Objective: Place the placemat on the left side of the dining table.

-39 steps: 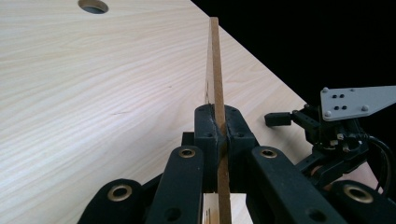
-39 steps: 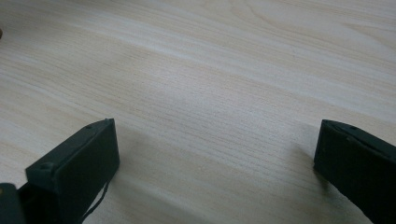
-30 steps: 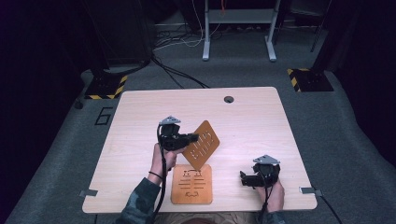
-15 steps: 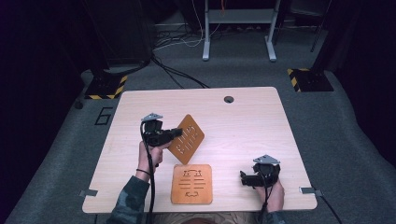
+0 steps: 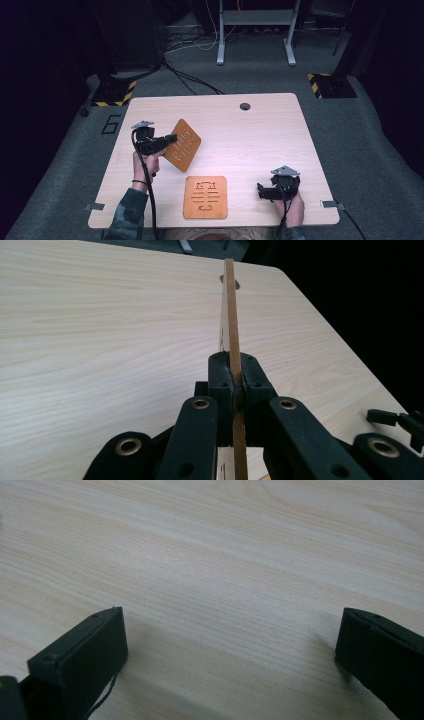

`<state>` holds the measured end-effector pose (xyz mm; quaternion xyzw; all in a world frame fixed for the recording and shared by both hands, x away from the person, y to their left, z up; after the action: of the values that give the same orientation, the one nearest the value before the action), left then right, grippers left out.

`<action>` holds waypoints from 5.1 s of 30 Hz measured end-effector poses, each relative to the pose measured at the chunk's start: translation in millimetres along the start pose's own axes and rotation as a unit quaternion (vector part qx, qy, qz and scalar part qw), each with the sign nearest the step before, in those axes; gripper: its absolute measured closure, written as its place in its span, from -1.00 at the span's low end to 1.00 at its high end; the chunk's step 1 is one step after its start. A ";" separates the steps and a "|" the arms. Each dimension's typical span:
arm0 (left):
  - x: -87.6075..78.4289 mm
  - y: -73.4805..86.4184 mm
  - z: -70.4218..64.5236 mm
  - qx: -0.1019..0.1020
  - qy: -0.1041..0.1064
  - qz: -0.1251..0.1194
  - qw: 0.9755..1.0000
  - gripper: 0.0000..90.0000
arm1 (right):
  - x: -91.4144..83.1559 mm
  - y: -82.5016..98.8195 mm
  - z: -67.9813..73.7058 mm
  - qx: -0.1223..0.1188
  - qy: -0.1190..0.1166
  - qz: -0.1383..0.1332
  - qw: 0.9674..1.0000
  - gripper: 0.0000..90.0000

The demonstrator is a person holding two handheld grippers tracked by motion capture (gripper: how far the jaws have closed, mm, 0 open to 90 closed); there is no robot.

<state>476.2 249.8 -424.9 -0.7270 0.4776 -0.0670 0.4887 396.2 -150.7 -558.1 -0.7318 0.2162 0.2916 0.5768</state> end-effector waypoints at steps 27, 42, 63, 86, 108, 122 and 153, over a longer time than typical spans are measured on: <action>-49.1 -8.9 78.2 -0.071 -0.100 -0.040 0.992 0.91 | 0.0 0.2 -0.9 0.000 0.004 0.001 1.000 -1.00; -60.3 -3.3 116.9 -0.112 -0.146 -0.047 0.982 0.91 | 0.0 0.2 -0.9 0.001 0.005 0.001 1.000 -1.00; -71.6 8.7 155.6 -0.120 -0.188 0.005 0.975 0.50 | 0.1 0.1 -0.9 0.002 0.005 0.001 1.000 -1.00; -70.6 13.0 166.3 -0.120 -0.202 0.024 0.972 0.38 | 0.2 0.0 -1.1 0.002 0.007 0.002 1.000 -1.00; -75.1 27.7 182.5 -0.138 -0.201 0.028 0.969 0.27 | 0.1 0.1 -1.0 0.003 0.007 0.002 1.000 -1.00; -76.4 30.6 185.7 -0.133 -0.205 0.045 0.969 0.24 | 0.1 0.1 -1.0 0.003 0.007 0.002 1.000 -1.00; -70.9 45.0 196.9 -0.117 -0.254 0.088 0.956 0.23 | 0.1 0.1 -1.0 0.003 0.007 0.002 1.000 -1.00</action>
<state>521.1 428.0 -534.7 -0.7273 0.4039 0.2193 0.5097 396.5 -151.7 -558.0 -0.7318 0.2229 0.2871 0.5765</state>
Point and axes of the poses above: each handheld gripper's, and its own axes: x roughly forward along the jaws, y roughly out of its underside, z roughly to its left, the point moved 4 cm from there along x, roughly forward along the jaws, and after that the axes turned 14 degrees about y, right-handed, at the moved point
